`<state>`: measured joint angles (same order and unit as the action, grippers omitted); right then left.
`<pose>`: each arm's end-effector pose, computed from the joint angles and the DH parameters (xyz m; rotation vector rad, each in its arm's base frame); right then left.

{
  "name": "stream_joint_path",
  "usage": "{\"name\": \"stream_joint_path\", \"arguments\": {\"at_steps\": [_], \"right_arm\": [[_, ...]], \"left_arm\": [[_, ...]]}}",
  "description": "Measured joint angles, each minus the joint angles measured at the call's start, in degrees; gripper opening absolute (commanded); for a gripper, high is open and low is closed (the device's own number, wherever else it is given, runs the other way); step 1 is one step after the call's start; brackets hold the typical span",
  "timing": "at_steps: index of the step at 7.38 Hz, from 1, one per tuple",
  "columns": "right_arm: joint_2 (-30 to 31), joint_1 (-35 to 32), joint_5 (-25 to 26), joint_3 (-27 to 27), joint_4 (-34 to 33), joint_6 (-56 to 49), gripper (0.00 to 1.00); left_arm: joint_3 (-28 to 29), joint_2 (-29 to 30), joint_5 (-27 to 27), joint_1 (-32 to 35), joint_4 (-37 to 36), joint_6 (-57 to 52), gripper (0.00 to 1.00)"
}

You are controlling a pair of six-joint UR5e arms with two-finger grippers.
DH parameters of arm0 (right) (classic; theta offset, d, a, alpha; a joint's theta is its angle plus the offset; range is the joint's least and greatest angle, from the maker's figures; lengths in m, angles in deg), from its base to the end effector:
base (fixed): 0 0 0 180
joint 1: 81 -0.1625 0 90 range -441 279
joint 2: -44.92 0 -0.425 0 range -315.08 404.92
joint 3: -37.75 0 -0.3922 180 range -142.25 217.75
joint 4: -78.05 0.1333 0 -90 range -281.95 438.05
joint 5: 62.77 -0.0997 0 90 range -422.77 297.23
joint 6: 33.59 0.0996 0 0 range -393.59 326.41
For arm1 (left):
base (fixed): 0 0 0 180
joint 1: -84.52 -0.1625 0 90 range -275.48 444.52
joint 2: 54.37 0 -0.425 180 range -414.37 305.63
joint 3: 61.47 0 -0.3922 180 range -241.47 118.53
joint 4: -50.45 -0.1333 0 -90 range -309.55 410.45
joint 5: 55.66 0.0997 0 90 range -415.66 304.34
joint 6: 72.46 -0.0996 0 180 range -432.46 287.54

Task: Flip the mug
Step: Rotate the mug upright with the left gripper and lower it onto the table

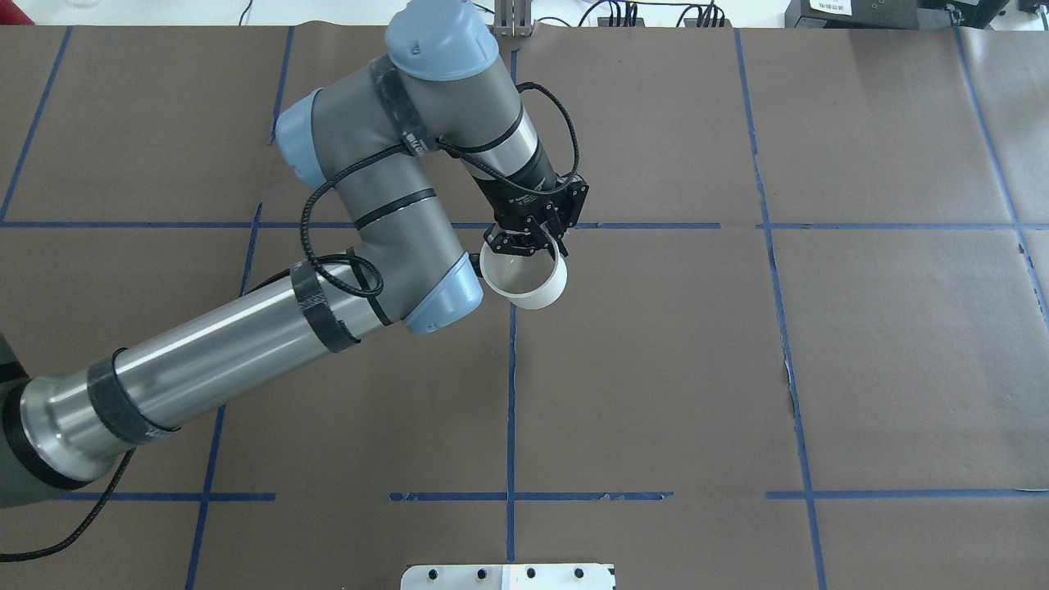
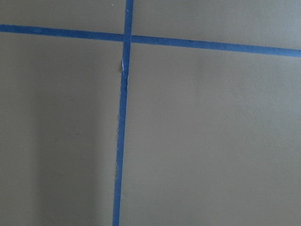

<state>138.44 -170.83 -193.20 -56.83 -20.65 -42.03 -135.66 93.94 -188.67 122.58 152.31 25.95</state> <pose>0.0674 -0.4550 0.6678 -0.0766 -0.7122 -0.0968 0.5645 -0.5250 0.0822 -0.4387 1.0500 -0.3667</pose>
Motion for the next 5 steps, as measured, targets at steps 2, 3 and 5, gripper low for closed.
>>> {"name": "stream_joint_path", "arguments": {"at_steps": [2,3,5], "right_arm": [[0.0,0.0,0.0,0.0,0.0,0.0,1.0],[0.0,0.0,0.0,0.0,0.0,0.0,1.0],[0.0,0.0,0.0,0.0,0.0,0.0,1.0]], "left_arm": [[2.1,1.9,-0.8,-0.1,-10.3,-15.2,0.0],[2.7,2.0,-0.5,-0.2,-13.2,-22.1,0.0],[4.3,2.1,3.2,-1.2,-14.9,-27.8,0.0]]}}
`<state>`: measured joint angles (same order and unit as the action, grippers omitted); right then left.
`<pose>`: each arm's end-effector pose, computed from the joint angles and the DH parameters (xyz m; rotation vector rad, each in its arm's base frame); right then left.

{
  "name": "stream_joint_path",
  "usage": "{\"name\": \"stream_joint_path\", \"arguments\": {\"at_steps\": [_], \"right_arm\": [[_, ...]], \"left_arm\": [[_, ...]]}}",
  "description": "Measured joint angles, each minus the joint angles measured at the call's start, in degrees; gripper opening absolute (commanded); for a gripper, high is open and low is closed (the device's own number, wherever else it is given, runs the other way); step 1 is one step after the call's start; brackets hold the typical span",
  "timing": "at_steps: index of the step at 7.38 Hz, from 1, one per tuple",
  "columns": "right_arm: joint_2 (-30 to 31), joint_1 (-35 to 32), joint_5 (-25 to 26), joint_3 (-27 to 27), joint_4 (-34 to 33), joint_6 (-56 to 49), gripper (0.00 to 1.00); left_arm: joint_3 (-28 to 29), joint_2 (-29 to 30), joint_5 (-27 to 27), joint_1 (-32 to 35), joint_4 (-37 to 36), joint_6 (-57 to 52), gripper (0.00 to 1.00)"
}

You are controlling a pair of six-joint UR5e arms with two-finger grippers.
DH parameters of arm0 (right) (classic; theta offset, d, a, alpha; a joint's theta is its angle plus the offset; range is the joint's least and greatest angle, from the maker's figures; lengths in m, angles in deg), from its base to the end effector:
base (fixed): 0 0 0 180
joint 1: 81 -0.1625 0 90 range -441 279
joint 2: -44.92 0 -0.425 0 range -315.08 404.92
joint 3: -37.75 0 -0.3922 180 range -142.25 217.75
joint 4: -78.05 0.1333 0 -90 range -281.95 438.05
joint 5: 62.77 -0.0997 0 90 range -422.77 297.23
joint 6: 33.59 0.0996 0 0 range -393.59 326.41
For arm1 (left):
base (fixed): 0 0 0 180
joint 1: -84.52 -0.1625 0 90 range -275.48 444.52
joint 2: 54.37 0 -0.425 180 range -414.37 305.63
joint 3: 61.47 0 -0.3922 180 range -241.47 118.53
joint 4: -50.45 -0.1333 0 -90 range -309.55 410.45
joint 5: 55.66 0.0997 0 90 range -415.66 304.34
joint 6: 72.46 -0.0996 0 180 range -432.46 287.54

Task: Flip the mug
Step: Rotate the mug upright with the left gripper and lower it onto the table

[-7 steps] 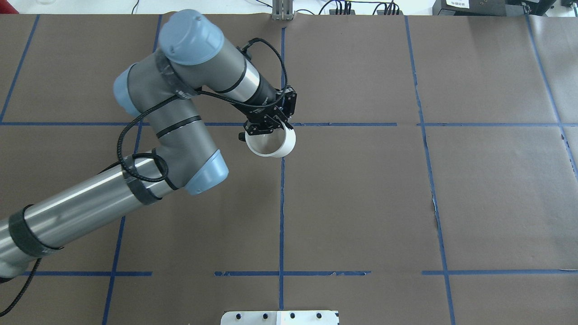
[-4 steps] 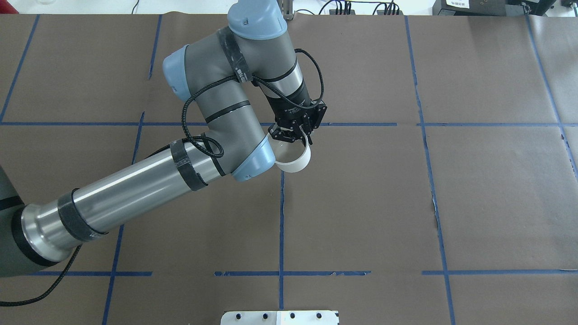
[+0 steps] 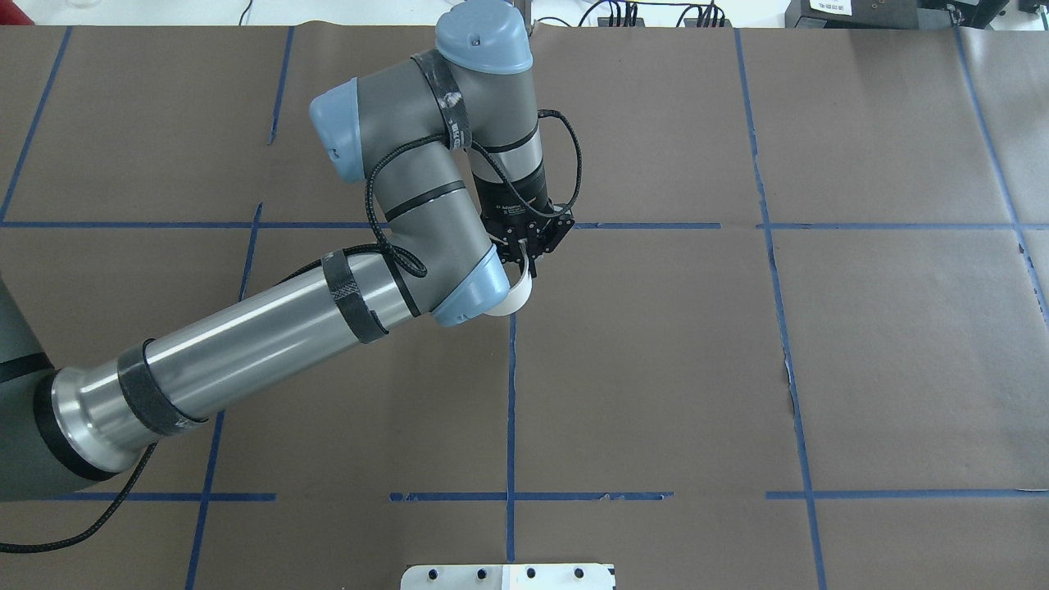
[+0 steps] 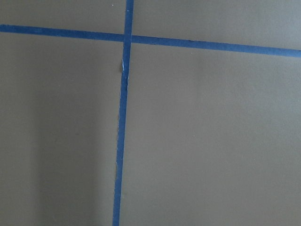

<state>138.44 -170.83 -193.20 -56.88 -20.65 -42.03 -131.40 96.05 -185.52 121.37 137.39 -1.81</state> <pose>0.0674 -0.4550 0.6674 -0.0758 -0.7121 -0.0971 0.5938 -0.5319 0.1188 -0.2970 0.8644 -0.0576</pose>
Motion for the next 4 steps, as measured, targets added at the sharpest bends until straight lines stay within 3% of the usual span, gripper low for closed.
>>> {"name": "stream_joint_path", "arguments": {"at_steps": [4], "right_arm": [[0.0,0.0,0.0,0.0,0.0,0.0,1.0]], "left_arm": [[3.9,1.8,4.3,-3.3,0.2,-0.9,0.0]]}}
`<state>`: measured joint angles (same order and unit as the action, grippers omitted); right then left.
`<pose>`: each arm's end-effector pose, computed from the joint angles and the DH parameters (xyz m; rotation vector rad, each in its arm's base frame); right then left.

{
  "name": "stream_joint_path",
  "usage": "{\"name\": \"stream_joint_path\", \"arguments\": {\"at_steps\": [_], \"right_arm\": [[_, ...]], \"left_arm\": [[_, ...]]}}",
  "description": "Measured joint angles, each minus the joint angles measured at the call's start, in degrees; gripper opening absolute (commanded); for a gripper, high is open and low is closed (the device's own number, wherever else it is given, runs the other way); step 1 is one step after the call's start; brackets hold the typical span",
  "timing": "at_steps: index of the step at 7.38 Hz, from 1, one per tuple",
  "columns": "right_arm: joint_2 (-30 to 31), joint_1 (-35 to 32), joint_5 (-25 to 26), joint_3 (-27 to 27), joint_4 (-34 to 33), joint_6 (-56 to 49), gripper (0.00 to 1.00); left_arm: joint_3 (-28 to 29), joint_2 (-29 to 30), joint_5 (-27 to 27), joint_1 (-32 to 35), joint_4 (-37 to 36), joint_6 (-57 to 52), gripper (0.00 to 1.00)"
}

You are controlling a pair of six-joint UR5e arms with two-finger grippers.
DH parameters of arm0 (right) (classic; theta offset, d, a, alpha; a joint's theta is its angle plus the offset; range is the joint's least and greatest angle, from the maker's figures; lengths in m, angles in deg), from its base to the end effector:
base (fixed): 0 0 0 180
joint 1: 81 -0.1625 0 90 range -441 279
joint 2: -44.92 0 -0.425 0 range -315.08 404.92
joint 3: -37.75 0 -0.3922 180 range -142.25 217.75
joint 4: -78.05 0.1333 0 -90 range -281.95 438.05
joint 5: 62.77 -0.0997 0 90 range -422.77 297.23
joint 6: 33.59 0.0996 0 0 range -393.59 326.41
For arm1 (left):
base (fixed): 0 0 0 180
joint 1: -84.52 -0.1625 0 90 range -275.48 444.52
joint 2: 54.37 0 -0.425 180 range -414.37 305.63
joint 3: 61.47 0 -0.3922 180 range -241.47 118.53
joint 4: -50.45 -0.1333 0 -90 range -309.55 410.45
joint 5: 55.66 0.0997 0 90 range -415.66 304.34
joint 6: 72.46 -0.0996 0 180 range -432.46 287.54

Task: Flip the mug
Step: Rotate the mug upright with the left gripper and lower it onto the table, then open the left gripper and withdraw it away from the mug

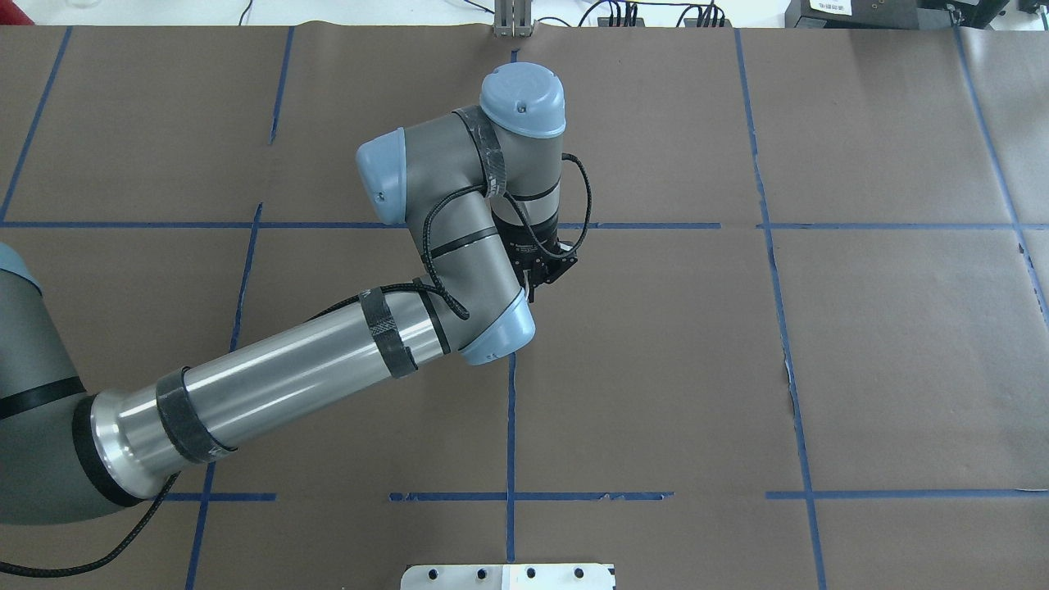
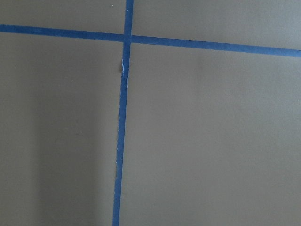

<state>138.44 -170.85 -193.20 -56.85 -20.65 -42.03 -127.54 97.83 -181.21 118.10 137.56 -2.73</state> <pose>0.0675 -0.4550 0.6677 -0.0762 -0.7122 -0.0965 0.6348 -0.5120 0.1261 -0.2644 0.8031 -0.0268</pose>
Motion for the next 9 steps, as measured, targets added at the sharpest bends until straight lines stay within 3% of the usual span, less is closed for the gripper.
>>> {"name": "stream_joint_path", "arguments": {"at_steps": [1,3,6,9], "right_arm": [[0.0,0.0,0.0,0.0,0.0,0.0,1.0],[0.0,0.0,0.0,0.0,0.0,0.0,1.0],[0.0,0.0,0.0,0.0,0.0,0.0,1.0],[0.0,0.0,0.0,0.0,0.0,0.0,1.0]], "left_arm": [[0.2,0.3,0.1,-0.5,0.2,0.0,0.2],[0.4,0.4,0.6,-1.3,1.6,0.1,1.0],[-1.2,0.3,3.0,-1.4,4.0,3.1,1.0],[-15.0,-2.0,3.2,2.1,-3.9,3.4,1.0]]}}
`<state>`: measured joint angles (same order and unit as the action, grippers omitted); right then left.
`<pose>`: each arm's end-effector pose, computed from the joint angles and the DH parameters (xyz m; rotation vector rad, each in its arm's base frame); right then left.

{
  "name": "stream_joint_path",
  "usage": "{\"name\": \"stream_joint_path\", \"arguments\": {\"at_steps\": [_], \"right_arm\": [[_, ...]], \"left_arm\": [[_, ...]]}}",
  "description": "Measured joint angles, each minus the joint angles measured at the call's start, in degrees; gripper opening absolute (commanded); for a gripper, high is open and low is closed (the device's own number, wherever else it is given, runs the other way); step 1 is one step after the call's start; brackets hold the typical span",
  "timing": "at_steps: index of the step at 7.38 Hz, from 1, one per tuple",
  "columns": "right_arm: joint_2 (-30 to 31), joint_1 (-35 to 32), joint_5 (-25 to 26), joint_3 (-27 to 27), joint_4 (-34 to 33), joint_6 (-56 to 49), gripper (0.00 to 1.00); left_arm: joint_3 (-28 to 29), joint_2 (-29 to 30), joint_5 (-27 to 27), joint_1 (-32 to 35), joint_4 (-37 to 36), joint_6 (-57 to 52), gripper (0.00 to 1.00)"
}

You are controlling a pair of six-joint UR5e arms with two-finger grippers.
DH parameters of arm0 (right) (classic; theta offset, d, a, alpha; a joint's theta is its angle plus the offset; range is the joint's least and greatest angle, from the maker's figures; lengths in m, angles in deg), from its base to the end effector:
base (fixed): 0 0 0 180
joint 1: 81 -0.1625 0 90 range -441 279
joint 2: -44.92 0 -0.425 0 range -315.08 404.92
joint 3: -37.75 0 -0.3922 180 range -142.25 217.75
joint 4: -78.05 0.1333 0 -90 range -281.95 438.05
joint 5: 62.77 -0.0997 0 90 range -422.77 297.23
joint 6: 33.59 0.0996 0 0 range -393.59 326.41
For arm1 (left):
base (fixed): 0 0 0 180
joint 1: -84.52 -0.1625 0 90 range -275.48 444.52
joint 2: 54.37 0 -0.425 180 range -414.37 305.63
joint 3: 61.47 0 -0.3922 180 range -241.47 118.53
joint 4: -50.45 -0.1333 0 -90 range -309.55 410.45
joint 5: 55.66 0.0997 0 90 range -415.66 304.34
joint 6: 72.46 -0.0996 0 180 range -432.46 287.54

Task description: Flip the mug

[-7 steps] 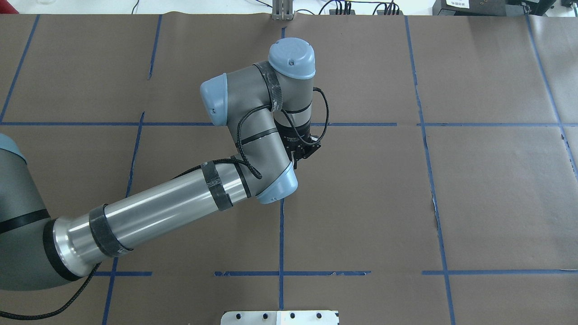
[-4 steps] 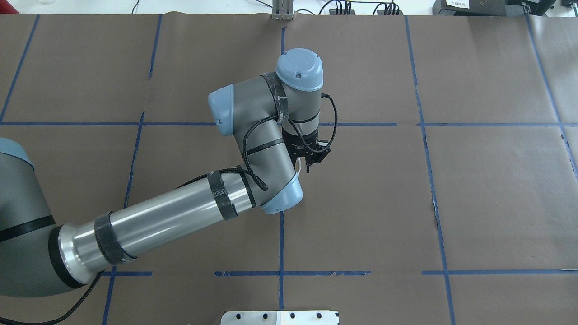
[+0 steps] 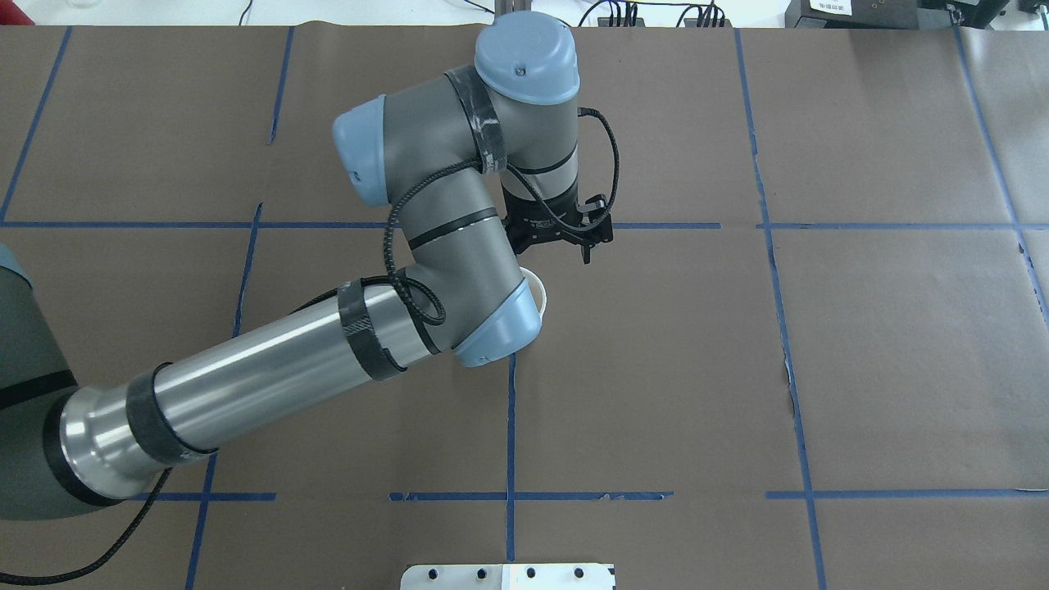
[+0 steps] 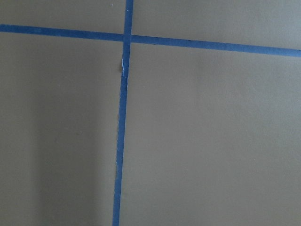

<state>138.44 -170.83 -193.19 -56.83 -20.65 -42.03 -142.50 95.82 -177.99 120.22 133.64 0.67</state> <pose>0.0674 -0.4550 0.6679 -0.0767 -0.7120 -0.0968 0.5579 -0.4995 0.0584 -0.1459 0.9115 -0.0864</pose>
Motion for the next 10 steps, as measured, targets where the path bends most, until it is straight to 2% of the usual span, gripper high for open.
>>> {"name": "stream_joint_path", "arguments": {"at_steps": [1,2,3,4,6,8,10], "right_arm": [[0.0,0.0,0.0,0.0,0.0,0.0,1.0],[0.0,0.0,0.0,0.0,0.0,0.0,1.0],[0.0,0.0,0.0,0.0,0.0,0.0,1.0],[0.0,0.0,0.0,0.0,0.0,0.0,1.0],[0.0,0.0,0.0,0.0,0.0,0.0,1.0],[0.0,0.0,0.0,0.0,0.0,0.0,1.0],[0.0,0.0,0.0,0.0,0.0,0.0,1.0]], "left_arm": [[-7.2,-4.0,0.1,1.7,-2.0,-1.7,1.0],[-14.8,-10.6,0.1,4.2,-2.9,-6.2,1.0],[-21.3,-18.4,0.2,8.0,-3.3,-13.1,1.0],[-25.1,-24.9,0.2,13.3,-3.5,-22.3,1.0],[-27.7,-36.6,0.3,23.1,-3.6,-44.2,1.0],[-26.6,-46.9,-1.1,33.1,-3.5,-64.0,1.0],[-23.5,-56.8,-5.0,43.0,-1.6,-74.6,1.0]]}}
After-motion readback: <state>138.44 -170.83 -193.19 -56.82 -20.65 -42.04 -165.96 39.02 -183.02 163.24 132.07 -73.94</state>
